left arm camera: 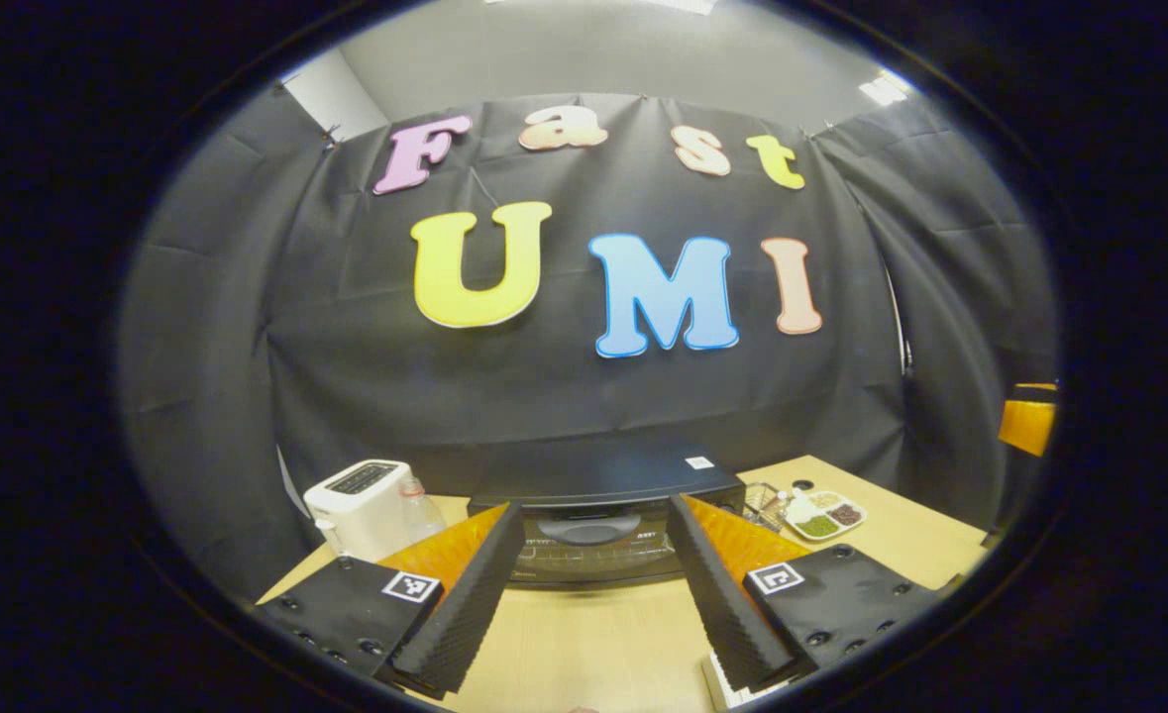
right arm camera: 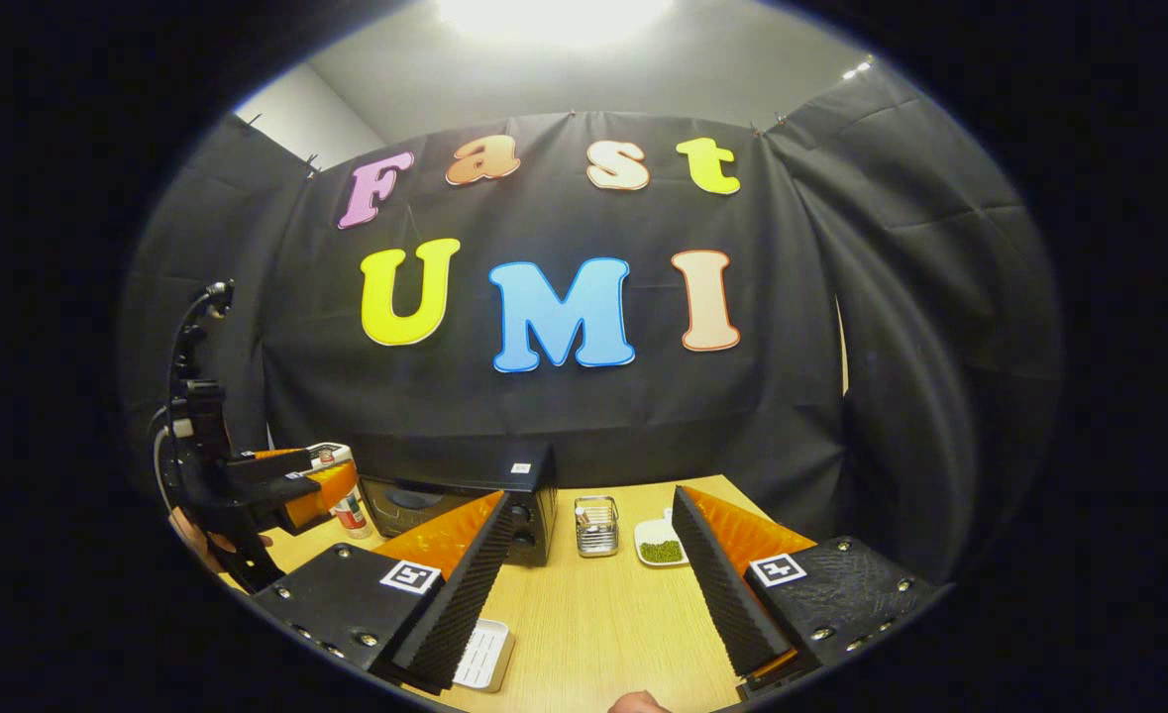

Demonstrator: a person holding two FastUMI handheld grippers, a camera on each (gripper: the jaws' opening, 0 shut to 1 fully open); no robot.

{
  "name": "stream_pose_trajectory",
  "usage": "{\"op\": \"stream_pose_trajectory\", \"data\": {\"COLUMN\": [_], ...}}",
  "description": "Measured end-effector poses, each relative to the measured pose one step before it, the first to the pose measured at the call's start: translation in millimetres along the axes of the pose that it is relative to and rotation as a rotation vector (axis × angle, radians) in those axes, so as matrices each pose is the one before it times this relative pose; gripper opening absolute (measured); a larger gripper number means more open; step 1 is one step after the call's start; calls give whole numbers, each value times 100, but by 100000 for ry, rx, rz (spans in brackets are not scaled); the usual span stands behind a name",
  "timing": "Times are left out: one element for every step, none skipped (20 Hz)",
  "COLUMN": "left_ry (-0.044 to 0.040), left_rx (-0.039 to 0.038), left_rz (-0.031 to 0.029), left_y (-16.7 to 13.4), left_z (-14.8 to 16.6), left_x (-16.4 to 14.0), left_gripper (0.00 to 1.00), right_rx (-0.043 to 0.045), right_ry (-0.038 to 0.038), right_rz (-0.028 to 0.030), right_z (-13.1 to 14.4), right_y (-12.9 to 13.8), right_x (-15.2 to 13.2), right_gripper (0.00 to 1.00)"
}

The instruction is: Open the electric oven with the left hand, put the food in, and close the electric oven.

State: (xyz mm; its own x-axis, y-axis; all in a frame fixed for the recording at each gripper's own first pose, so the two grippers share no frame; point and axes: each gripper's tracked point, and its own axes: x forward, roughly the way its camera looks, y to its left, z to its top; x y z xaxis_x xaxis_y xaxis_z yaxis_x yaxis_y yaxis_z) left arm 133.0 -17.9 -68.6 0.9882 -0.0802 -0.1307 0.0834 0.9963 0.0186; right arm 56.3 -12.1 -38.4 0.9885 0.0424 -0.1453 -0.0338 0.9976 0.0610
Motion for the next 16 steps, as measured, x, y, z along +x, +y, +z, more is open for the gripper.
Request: {"op": "stream_pose_trajectory", "data": {"left_ry": [-920,-1027,-685,-669,-648,-512,-98,29,-240,-480,-216,-151,-61,128,-259,-415], "left_rx": [-349,-253,-122,82,24,-466,-1057,-1131,-694,-23,167,63,-228,-261,40,188], "left_rz": [1410,1308,1066,1233,1350,1249,724,152,328,773,702,543,233,-142,-92,310], "left_y": [20,222,-98,87,123,121,50,80,131,448,517,496,369,431,416,589], "left_z": [696,680,376,490,401,406,259,197,158,293,80,21,13,71,-102,48], "left_x": [-1458,-1438,-1454,-1318,-1475,-1271,-1215,-1123,-903,-888,-848,-732,-565,-666,-525,-542], "left_gripper": [97,100,97,90,100,100,100,100,100,100,100,100,100,100,100,100], "right_rx": [156,-81,-159,-34,64,-144,-390,-88,557,932,660,74,-239,-446,-467,-498], "right_ry": [-811,-478,-171,-155,-506,-435,-310,36,-273,-800,-748,-445,21,195,-507,-659], "right_rz": [1137,726,407,696,1008,749,502,69,325,429,263,-67,-151,-162,-95,-255], "right_z": [159,-28,-13,-7,159,11,122,-110,175,259,118,10,-75,-49,116,180], "right_y": [-129,-292,-290,-269,-122,0,-13,0,97,307,426,372,130,216,416,468], "right_x": [-544,-493,-665,-574,-640,-456,-396,-373,-431,-497,-311,-350,-114,-63,-435,-386], "right_gripper": [98,98,98,98,98,98,98,98,98,98,98,98,98,98,98,98]}}
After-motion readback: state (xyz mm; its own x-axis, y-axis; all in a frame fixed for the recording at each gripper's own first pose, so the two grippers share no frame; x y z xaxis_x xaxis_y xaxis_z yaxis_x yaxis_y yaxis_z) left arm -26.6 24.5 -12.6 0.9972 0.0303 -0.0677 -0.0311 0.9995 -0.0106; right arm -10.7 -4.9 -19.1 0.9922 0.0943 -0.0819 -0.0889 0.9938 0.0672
